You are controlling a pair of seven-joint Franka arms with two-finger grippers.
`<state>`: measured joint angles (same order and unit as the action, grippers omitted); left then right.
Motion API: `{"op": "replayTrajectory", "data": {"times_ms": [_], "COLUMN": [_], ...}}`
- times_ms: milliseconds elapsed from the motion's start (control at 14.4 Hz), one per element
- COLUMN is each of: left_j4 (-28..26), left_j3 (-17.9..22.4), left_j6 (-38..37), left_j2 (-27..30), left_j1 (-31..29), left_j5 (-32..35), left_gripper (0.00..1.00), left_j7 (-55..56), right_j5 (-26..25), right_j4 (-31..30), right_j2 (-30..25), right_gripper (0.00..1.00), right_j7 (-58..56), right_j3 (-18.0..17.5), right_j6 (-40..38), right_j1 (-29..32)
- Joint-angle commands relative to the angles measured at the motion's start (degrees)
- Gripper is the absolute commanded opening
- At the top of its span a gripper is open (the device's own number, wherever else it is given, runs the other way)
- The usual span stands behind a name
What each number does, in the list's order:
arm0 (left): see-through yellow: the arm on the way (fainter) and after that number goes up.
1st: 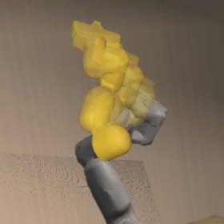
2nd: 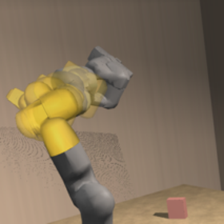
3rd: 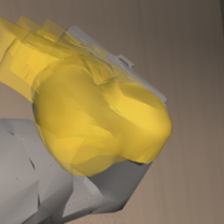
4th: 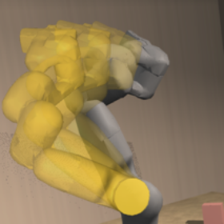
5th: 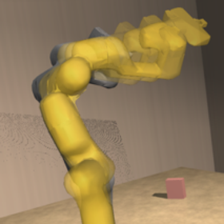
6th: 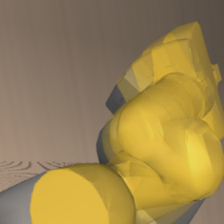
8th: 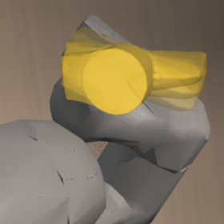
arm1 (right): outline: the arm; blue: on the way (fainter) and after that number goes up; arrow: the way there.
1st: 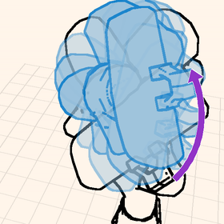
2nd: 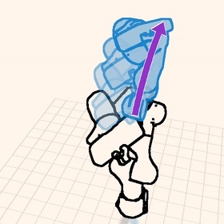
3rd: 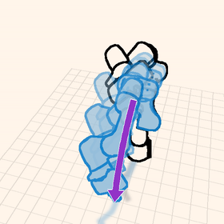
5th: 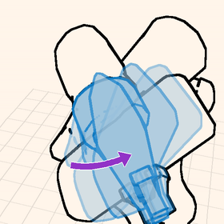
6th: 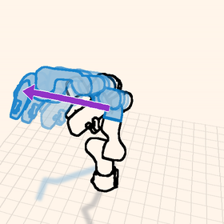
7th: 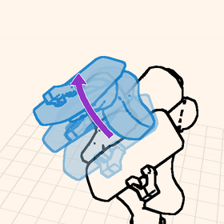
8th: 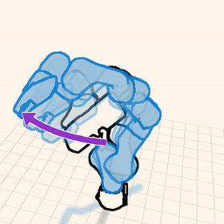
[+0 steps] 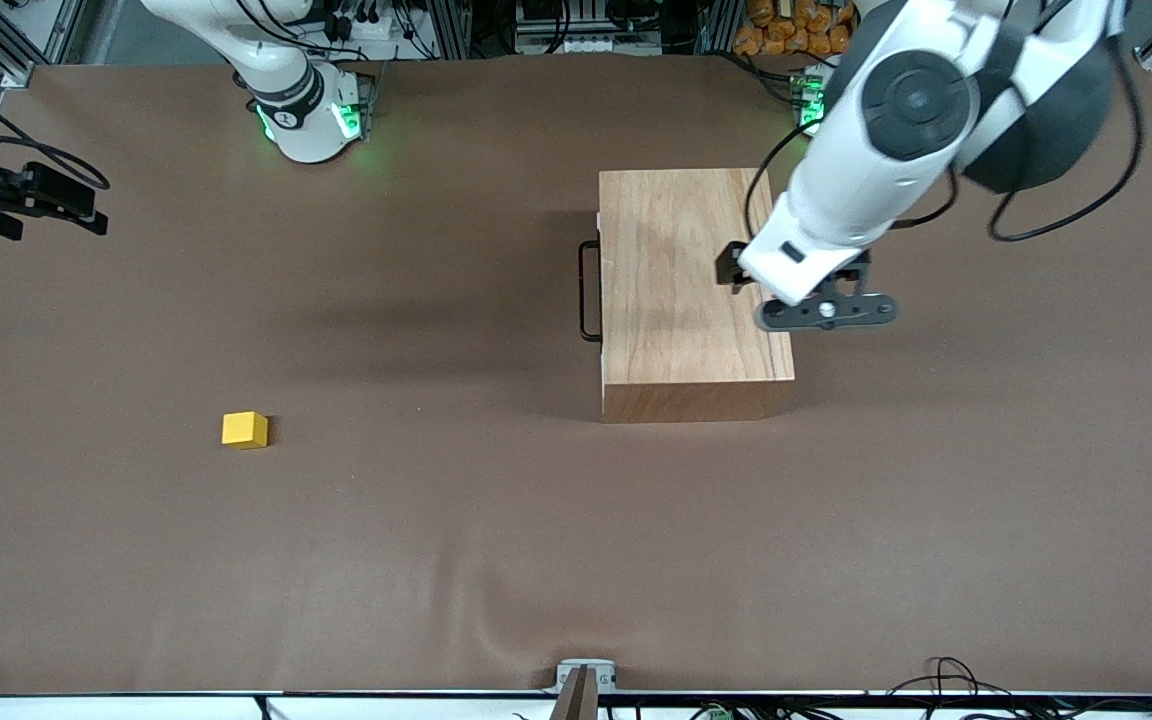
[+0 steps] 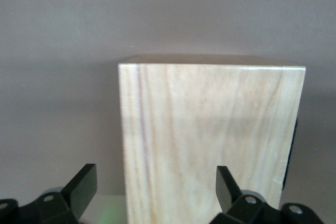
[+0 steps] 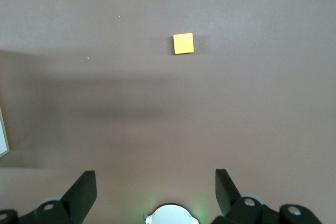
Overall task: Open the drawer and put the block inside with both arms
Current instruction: 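Move the left gripper over the wooden box toward the drawer handle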
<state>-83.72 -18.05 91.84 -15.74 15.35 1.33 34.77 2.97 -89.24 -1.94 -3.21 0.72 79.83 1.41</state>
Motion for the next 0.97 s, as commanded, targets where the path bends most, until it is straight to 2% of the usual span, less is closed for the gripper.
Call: {"op": "replayTrajectory", "data": {"times_ms": [0,208,347,556,903], "left_j4": [4.61,7.51,9.35,9.54,12.69], "left_j3": [-0.58,-0.59,-0.67,-0.5,2.31], "left_j6": [-0.61,-0.44,0.87,1.32,2.28], "left_j2": [-4.29,-8.16,-10.27,-11.6,-17.12], "left_j1": [2.74,6.61,9.59,14.07,22.43], "left_j5": [1.57,1.66,4.02,6.22,8.43], "left_gripper": [1.0,1.0,1.0,1.0,1.0], "left_j7": [4.67,8.98,12.93,17.16,24.63], "right_j5": [0.28,0.28,0.28,0.46,0.63], "right_j4": [-0.5,-1.11,-1.2,-0.85,-0.59], "right_j2": [0.01,-0.16,-0.16,-0.43,-0.34], "right_gripper": [1.0,1.0,1.0,1.0,1.0], "right_j7": [-0.4,-0.4,-0.4,-0.4,-0.57], "right_j3": [-0.55,-0.55,-0.55,-0.46,-0.46], "right_j6": [-0.64,-0.64,-0.55,-0.11,0.24], "right_j1": [0.79,0.79,0.79,1.14,2.55]}}
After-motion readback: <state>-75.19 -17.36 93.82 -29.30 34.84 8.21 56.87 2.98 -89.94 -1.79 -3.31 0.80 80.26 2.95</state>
